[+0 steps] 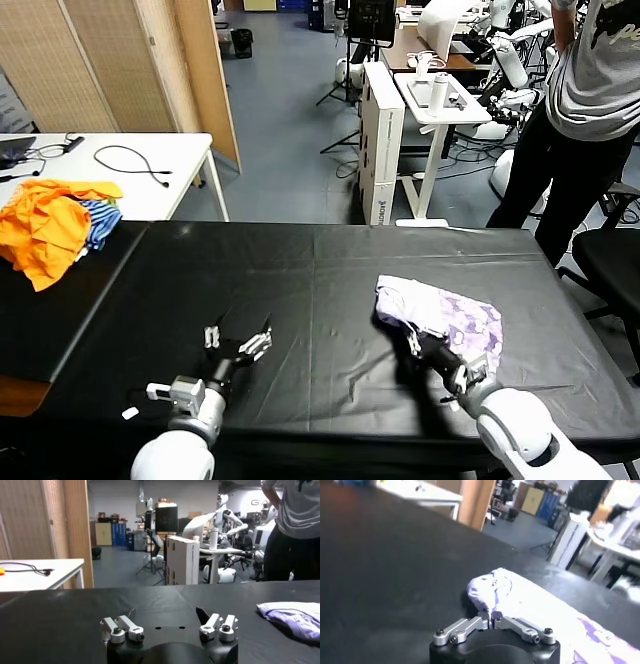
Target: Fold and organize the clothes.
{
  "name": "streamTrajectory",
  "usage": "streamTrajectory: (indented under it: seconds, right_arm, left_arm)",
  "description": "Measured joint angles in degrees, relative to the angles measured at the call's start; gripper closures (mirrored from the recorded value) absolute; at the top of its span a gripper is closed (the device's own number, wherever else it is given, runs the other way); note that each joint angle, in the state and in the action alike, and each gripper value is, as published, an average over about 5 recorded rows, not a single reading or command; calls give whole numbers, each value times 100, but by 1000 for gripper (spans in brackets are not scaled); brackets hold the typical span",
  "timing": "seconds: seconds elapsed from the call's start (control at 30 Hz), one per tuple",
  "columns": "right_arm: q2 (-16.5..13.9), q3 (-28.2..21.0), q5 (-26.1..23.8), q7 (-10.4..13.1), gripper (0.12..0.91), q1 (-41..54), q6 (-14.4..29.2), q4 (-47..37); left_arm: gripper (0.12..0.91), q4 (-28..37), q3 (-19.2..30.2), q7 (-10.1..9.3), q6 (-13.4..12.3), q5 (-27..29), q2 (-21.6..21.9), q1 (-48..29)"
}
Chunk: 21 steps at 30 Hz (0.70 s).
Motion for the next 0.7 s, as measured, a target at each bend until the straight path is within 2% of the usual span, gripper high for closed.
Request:
streamTrajectory:
  seconds: [0.17, 0.57, 0.63, 0.7]
  right_arm:
    - [12, 114, 630, -22, 866, -13, -70, -7]
    - [108, 467, 2828, 754, 866, 95, -1128, -136]
    - [123, 481, 3086, 783, 866, 118, -1253, -115]
    - [118, 480, 3182, 704, 858, 129, -1360, -85]
  left_arm:
    - [123, -1, 0, 2, -7, -3, -17, 10]
    - [123, -7, -5, 2, -11, -9, -55, 30]
    - [123, -7, -4, 2, -12, -6, -63, 29]
    - [123, -7, -6, 2, -13, -4, -67, 31]
